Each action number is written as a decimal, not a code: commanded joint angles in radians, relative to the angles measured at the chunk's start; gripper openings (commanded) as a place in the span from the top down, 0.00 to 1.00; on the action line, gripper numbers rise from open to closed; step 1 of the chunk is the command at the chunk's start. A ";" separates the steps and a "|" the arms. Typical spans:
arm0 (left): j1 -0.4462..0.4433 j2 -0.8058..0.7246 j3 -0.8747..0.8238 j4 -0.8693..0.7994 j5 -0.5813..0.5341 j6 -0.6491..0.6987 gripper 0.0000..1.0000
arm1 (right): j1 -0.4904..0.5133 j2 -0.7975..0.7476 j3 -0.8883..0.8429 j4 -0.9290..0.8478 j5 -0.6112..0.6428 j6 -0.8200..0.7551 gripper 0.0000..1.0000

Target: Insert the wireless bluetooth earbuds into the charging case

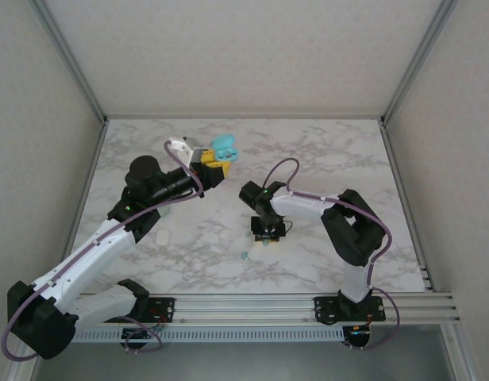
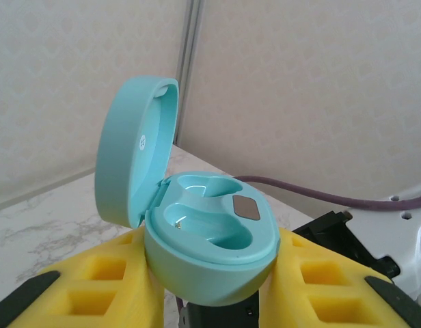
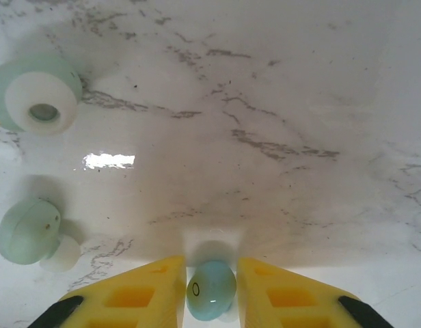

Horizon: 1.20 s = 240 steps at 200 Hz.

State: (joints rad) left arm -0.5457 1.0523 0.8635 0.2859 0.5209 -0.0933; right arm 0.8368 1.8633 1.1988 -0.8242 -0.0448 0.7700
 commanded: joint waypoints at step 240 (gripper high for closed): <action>0.105 0.018 -0.001 -0.003 0.016 -0.022 0.75 | -0.384 -0.381 0.097 0.369 -1.206 -0.138 0.80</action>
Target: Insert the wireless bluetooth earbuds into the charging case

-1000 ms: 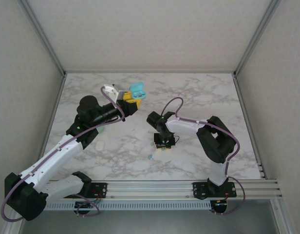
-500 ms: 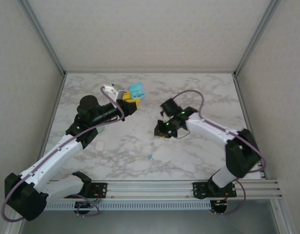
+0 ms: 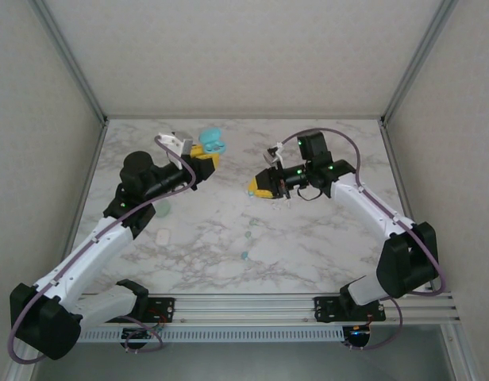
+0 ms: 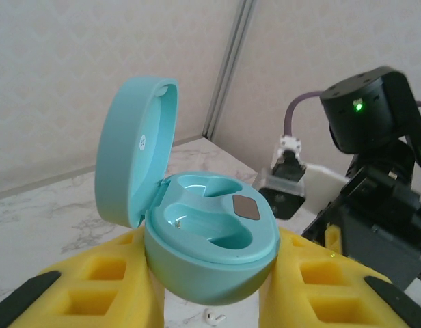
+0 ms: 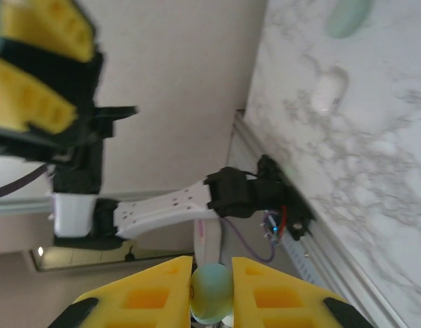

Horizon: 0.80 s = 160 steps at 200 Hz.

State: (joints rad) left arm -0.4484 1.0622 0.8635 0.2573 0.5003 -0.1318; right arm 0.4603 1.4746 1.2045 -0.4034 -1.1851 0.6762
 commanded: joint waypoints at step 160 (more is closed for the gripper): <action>-0.069 0.067 -0.003 0.095 0.194 0.168 0.76 | 0.056 -0.019 0.329 0.014 0.272 -0.101 0.79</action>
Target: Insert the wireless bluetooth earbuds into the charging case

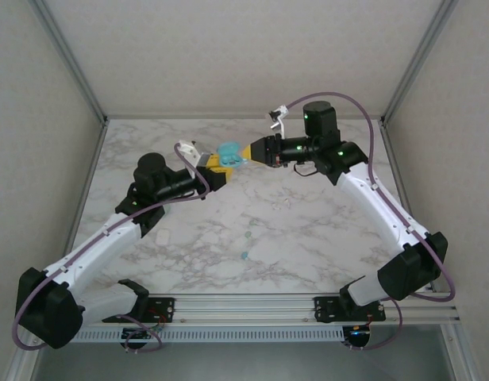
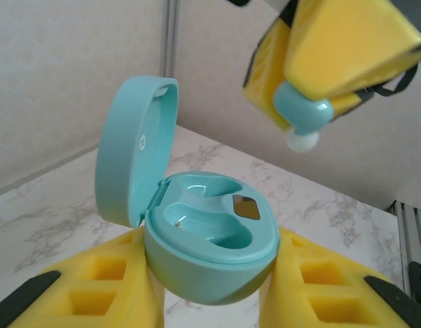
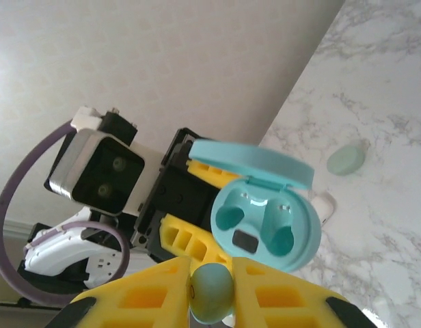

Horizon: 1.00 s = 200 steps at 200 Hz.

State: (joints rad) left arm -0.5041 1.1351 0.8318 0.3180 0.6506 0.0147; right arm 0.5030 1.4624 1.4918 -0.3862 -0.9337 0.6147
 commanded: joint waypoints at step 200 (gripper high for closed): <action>-0.033 0.005 0.092 -0.008 0.077 0.015 0.76 | 0.042 0.041 0.078 -0.082 0.099 -0.101 0.80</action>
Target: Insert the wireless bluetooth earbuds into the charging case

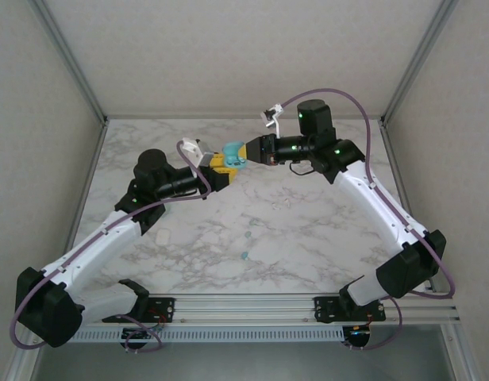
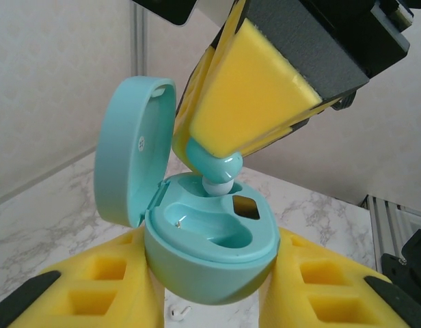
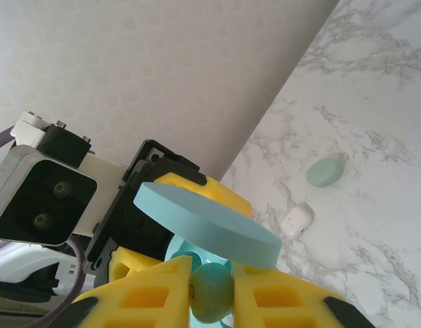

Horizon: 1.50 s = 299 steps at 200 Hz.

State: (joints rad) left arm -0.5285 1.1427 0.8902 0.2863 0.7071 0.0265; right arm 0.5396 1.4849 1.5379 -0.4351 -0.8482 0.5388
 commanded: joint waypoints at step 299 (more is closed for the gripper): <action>-0.004 -0.029 -0.013 0.014 -0.121 -0.003 0.76 | -0.009 -0.172 0.004 -0.154 0.320 -0.002 0.57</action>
State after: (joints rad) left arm -0.5285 1.1469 0.8864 0.2855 0.6254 0.0265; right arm 0.5369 1.3941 1.5757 -0.5484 -0.6514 0.5282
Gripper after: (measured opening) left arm 0.330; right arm 0.436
